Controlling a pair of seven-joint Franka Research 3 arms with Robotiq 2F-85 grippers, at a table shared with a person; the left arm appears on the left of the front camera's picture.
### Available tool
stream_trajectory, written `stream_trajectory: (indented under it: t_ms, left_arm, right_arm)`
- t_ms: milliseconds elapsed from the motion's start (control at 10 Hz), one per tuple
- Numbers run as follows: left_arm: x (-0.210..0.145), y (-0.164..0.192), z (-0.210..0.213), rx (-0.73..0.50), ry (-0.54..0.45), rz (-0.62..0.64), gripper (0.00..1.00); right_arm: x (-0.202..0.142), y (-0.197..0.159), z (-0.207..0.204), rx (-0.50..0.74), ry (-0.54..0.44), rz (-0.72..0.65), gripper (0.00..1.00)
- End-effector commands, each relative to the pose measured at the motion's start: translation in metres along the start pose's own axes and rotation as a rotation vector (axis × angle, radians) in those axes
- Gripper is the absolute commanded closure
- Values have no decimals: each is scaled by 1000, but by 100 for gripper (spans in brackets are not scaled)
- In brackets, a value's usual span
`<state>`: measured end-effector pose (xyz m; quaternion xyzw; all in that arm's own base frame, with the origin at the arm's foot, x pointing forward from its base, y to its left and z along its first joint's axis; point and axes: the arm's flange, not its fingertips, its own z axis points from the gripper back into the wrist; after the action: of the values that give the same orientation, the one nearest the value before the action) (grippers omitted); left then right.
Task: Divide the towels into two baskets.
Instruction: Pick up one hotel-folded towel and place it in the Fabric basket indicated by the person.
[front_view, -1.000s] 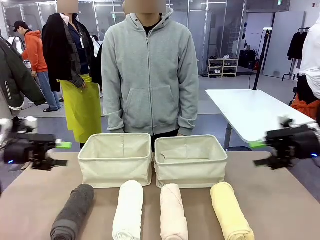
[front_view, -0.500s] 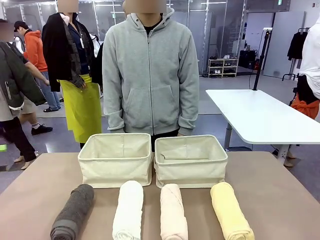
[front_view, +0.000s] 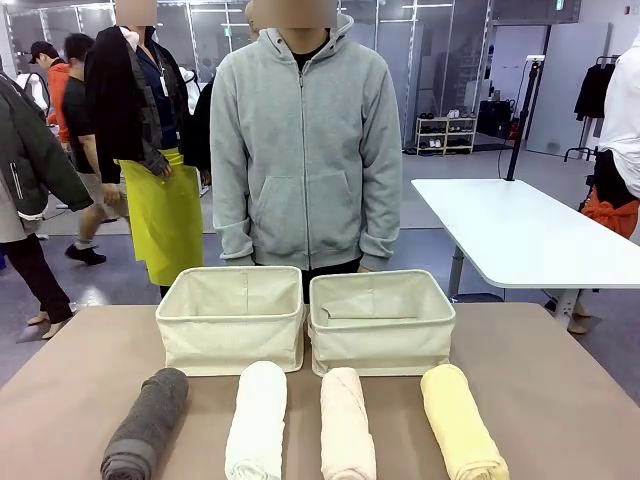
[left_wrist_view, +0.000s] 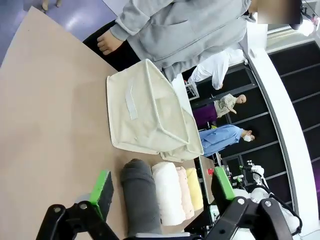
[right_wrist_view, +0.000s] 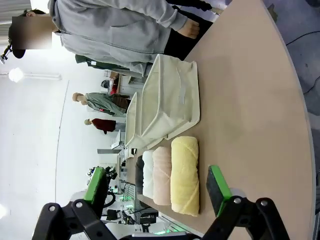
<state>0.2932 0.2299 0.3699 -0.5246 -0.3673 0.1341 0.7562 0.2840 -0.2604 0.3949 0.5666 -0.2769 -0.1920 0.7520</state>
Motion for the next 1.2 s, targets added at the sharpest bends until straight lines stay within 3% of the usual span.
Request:
stream_trajectory:
  t_ms: [0, 1100]
  left_arm:
    - [0, 2, 0, -4, -4, 7, 0]
    - [0, 2, 0, -4, -4, 7, 0]
  right_arm:
    - [0, -3, -1, 6, -1, -9, 0]
    - [0, -3, -1, 6, -1, -9, 0]
